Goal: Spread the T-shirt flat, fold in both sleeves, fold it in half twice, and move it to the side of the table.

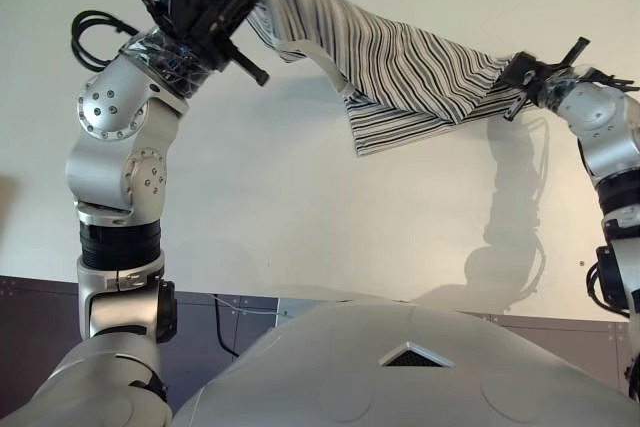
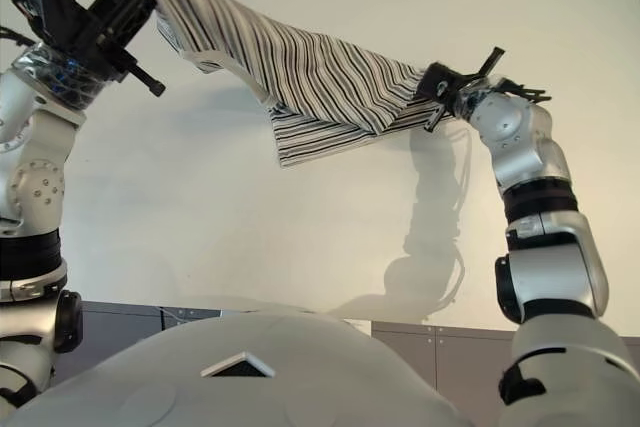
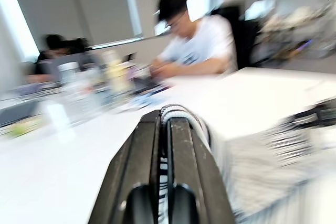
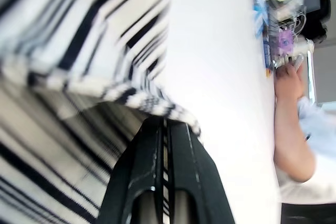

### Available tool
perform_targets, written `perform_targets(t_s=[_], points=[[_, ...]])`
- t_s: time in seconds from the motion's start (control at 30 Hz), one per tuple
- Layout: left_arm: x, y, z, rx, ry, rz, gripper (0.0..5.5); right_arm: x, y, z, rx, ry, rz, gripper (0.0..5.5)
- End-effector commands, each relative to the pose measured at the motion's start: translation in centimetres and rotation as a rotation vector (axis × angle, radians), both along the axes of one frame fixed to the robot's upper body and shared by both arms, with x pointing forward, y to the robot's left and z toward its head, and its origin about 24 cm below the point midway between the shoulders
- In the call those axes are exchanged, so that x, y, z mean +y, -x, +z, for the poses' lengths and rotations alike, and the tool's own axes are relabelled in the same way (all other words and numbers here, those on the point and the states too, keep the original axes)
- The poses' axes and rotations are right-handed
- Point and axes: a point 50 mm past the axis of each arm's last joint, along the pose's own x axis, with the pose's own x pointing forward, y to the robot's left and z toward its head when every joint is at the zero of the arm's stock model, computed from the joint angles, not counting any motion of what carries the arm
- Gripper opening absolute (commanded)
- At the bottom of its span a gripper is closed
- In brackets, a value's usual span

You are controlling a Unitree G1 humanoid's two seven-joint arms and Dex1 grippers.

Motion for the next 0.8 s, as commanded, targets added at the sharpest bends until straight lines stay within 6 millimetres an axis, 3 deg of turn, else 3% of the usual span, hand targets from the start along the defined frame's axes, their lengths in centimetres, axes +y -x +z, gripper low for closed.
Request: perform_targets(t_s=[0.03, 0.07, 0.13, 0.17, 0.23, 0.27, 0.3, 0.43, 0.53, 0.6, 0.67, 0.73, 0.8], points=[[-1.4, 2.2, 6.2, -0.084, 0.147, -0.251, 0.12, -1.1, 0.5, 1.5, 0.130, -0.478, -0.194, 0.10], [-1.1, 2.3, 7.4, -0.097, 0.190, -0.270, 0.12, -1.6, 0.5, 1.5, 0.150, -0.554, -0.253, 0.10], [0.9, -2.3, 7.7, -0.039, 0.252, 0.009, 0.12, -1.9, -0.1, 1.0, 0.158, -0.598, -0.360, 0.10], [2.4, -6.3, 5.2, 0.075, 0.205, 0.284, 0.12, -1.3, -0.2, 0.5, 0.160, -0.565, -0.360, 0.10], [4.9, -10.5, -2.0, 0.271, -0.066, 0.648, 0.12, 1.1, -0.1, 0.7, 0.161, -0.581, -0.269, 0.10], [6.2, -10.5, -5.8, 0.360, -0.221, 0.731, 0.12, 3.1, 0.1, 1.6, 0.171, -0.607, -0.152, 0.10], [7.0, -9.9, -8.2, 0.420, -0.293, 0.751, 0.12, 4.8, 0.4, 2.4, 0.182, -0.622, -0.045, 0.10], [5.8, -6.3, -12.4, 0.528, -0.394, 0.538, 0.12, 10.4, 3.2, 4.8, 0.248, -0.686, 0.278, 0.10], [4.0, -5.7, -12.3, 0.529, -0.336, 0.443, 0.12, 12.3, 5.2, 5.8, 0.307, -0.721, 0.405, 0.10], [2.4, -6.4, -10.8, 0.502, -0.264, 0.395, 0.12, 13.0, 7.3, 4.5, 0.409, -0.645, 0.525, 0.10], [1.6, -7.3, -9.4, 0.494, -0.173, 0.401, 0.12, 13.5, 8.7, 2.0, 0.474, -0.437, 0.629, 0.10], [0.8, -8.3, -7.4, 0.496, -0.037, 0.403, 0.12, 14.0, 8.8, 0.0, 0.483, -0.297, 0.683, 0.10], [0.1, -8.8, -6.3, 0.507, 0.015, 0.376, 0.12, 14.6, 8.3, 0.0, 0.466, -0.314, 0.692, 0.10]])
